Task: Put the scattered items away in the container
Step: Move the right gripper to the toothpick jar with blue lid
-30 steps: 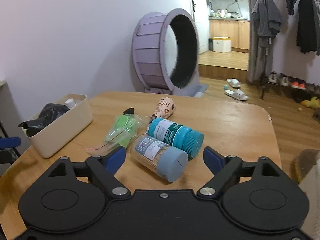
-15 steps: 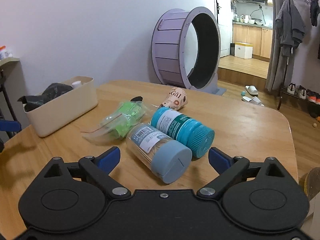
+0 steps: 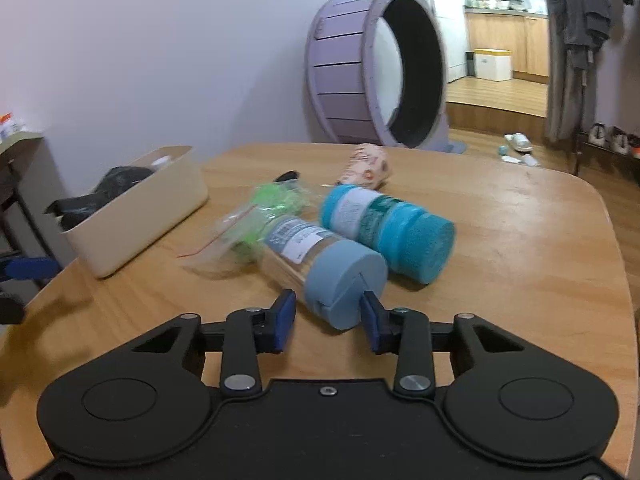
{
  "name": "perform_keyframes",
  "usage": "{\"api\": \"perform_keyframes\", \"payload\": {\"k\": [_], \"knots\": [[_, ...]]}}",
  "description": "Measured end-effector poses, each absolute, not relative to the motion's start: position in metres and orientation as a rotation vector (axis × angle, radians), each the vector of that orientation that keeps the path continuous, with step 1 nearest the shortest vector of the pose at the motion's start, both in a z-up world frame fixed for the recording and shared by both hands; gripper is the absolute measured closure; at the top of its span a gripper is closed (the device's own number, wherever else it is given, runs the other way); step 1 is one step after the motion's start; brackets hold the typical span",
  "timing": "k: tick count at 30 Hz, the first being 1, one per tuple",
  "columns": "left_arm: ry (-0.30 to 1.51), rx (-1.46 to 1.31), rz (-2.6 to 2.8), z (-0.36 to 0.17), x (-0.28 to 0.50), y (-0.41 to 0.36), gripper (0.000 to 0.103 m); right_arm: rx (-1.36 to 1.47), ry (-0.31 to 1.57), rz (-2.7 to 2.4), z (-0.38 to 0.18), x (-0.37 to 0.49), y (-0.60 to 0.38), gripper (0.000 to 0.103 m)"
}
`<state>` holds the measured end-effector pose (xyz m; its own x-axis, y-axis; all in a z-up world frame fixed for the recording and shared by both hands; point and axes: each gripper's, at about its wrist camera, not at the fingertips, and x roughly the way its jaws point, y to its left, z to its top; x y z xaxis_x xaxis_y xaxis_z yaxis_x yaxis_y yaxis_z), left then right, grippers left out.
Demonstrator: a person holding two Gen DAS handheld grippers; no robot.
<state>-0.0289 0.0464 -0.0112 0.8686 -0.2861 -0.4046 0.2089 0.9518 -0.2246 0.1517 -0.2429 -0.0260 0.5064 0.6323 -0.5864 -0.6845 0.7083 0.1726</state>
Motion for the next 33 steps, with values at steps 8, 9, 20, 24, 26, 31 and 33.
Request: {"api": "perform_keyframes", "payload": {"k": [8, 9, 20, 24, 26, 31, 33], "knots": [[0.446, -0.172, -0.261, -0.012, -0.03, 0.047, 0.023, -0.079, 0.585, 0.817, -0.006, 0.137, -0.246, 0.043], [0.448, -0.173, -0.261, -0.012, -0.03, 0.048, 0.023, -0.07, 0.55, 0.796, -0.001, 0.137, -0.25, 0.025], [0.452, -0.164, -0.26, -0.013, -0.031, 0.042, 0.023, -0.1, 0.563, 0.835, -0.016, 0.163, -0.233, 0.018], [0.452, -0.162, -0.26, -0.012, -0.032, 0.042, 0.023, -0.142, 0.585, 0.813, -0.025, 0.165, -0.222, 0.019], [0.451, -0.161, -0.259, -0.012, -0.032, 0.043, 0.023, -0.153, 0.601, 0.813, -0.03, 0.166, -0.218, 0.024], [0.445, -0.166, -0.257, -0.011, -0.033, 0.044, 0.023, -0.158, 0.631, 0.817, -0.03, 0.161, -0.218, 0.046], [0.443, -0.169, -0.258, -0.01, -0.033, 0.044, 0.023, -0.149, 0.622, 0.82, -0.027, 0.157, -0.221, 0.047]]}}
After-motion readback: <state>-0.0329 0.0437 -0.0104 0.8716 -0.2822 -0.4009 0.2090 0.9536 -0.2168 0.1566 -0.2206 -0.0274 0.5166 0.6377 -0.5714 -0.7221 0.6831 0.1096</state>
